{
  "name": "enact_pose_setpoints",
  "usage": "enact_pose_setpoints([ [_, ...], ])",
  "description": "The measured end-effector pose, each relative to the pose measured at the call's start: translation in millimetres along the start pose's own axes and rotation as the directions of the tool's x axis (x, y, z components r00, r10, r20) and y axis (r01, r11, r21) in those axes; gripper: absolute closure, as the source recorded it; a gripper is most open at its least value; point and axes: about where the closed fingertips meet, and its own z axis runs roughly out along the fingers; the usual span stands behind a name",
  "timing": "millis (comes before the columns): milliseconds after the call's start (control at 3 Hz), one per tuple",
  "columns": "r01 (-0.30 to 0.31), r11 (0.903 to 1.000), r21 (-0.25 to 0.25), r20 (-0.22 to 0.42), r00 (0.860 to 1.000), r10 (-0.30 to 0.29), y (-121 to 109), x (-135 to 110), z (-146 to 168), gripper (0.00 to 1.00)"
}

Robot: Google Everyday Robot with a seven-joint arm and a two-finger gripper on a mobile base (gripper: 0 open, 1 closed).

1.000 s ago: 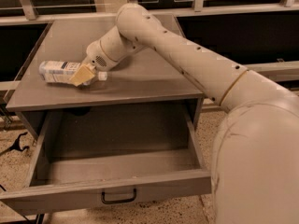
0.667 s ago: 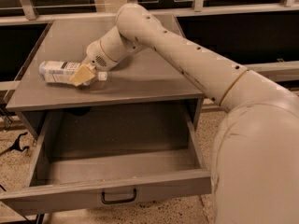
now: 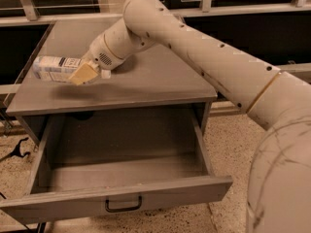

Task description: Place blue plastic bottle into top drawer

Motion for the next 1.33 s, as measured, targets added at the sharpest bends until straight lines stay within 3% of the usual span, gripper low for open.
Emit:
enact_pose_setpoints([
  [333,0.061,0.9975,0.034,0.016,0.998,-0.062,22.9,-10.4,-30.6,1.00],
  [667,0.147,0.9875,0.057,0.019,0.989,-0.148,51.4,-10.3,-60.2,1.00],
  [1000,0.200,0.9757,0.089,0.010,0.979,-0.202,84.6,7.4,-100.3,1.00],
  [1333,0.200,0.9757,0.089,0.010,0.979,-0.202,84.6,7.4,-100.3,1.00],
])
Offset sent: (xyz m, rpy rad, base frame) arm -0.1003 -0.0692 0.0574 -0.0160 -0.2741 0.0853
